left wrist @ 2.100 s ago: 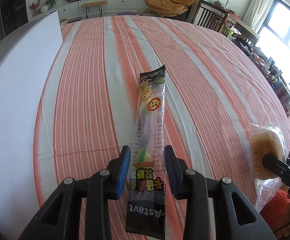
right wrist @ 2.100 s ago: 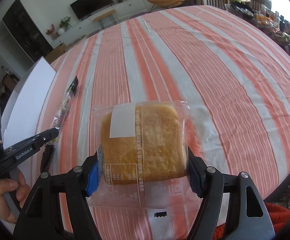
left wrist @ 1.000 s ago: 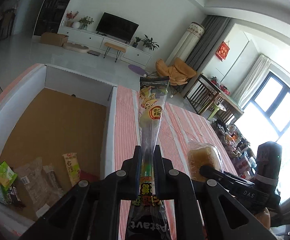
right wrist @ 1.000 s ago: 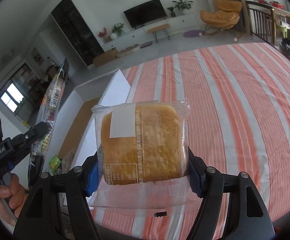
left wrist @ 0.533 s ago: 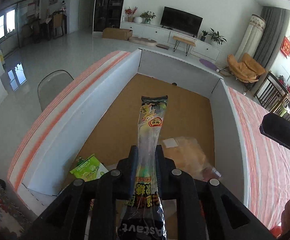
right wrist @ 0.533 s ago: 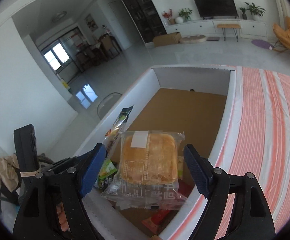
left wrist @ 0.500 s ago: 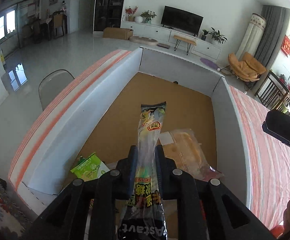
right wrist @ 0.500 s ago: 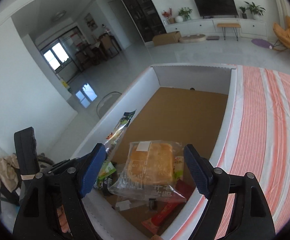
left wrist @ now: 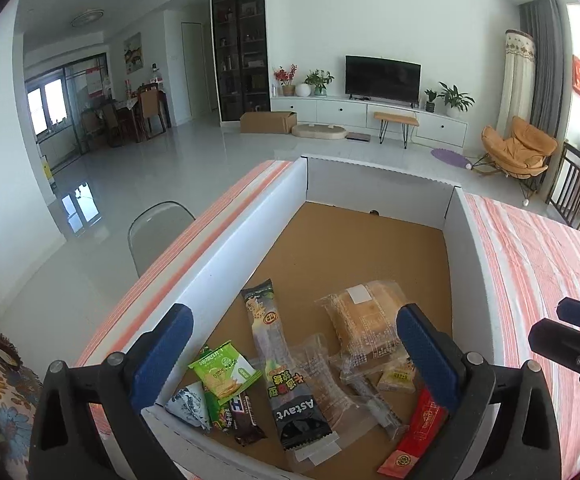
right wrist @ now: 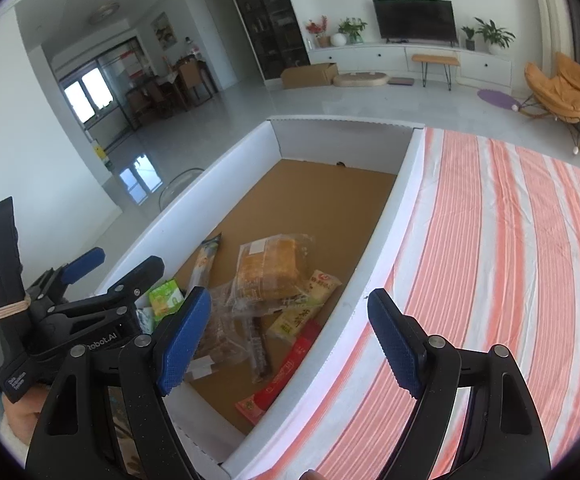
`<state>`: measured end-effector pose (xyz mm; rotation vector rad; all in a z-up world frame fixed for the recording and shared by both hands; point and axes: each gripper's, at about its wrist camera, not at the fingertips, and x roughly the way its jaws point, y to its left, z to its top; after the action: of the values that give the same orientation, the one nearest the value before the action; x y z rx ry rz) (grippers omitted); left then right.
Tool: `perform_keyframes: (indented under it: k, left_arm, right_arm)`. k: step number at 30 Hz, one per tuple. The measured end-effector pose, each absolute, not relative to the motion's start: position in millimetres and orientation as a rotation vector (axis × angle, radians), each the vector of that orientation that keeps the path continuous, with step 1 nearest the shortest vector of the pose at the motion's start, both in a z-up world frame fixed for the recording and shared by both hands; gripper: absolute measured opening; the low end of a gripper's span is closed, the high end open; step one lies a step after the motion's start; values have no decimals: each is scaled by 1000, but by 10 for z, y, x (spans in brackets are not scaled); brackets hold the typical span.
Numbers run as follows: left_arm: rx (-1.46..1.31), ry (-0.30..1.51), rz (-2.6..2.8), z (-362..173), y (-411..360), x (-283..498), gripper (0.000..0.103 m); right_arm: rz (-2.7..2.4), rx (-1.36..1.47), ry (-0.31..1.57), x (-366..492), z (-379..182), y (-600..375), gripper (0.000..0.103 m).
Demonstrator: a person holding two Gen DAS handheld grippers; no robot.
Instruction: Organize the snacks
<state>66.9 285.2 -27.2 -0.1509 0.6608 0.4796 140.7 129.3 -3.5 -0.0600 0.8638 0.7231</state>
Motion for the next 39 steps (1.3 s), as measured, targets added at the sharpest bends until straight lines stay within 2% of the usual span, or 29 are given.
perform_keyframes:
  k: [6, 24, 39]
  left_arm:
    - [-264, 639, 475, -252, 2911, 525, 103]
    - [-64, 673, 575, -166, 2718, 430, 103]
    - [-39, 707, 579, -169, 2733, 413, 103]
  right_arm:
    - [688, -103, 864, 1308, -66, 1298, 84]
    - [679, -182, 841, 1116, 1, 1493, 83]
    - [679, -235, 846, 1025, -25, 1613, 84]
